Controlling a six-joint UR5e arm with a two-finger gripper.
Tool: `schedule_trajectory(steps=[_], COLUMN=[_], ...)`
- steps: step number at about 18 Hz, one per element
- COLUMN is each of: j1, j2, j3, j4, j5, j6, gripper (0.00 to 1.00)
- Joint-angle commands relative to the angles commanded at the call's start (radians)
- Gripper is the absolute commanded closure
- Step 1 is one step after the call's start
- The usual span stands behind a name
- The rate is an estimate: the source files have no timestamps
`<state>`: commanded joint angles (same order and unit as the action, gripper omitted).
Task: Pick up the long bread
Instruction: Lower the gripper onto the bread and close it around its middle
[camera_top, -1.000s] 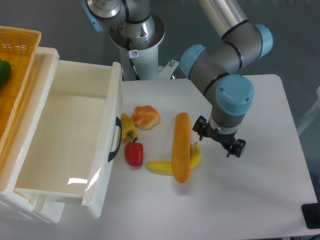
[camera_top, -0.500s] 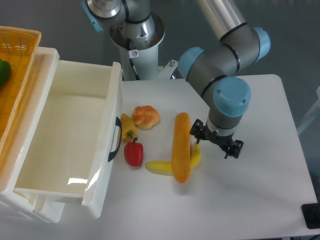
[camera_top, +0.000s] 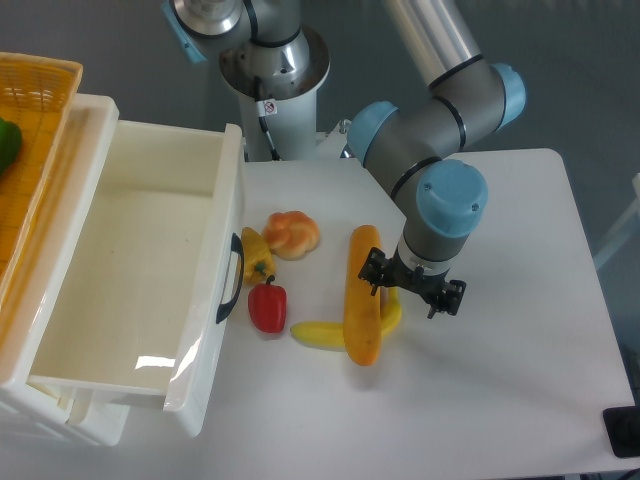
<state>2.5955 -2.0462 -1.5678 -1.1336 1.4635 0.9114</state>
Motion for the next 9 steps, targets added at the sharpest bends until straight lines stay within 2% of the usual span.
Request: schedule_trajectory(steps=[9], j1=[-0.031], j2=[-0.055], j3=[0.011], j4=[-0.002], j5=[-0.058], j6=[-0.123], gripper=[0.0])
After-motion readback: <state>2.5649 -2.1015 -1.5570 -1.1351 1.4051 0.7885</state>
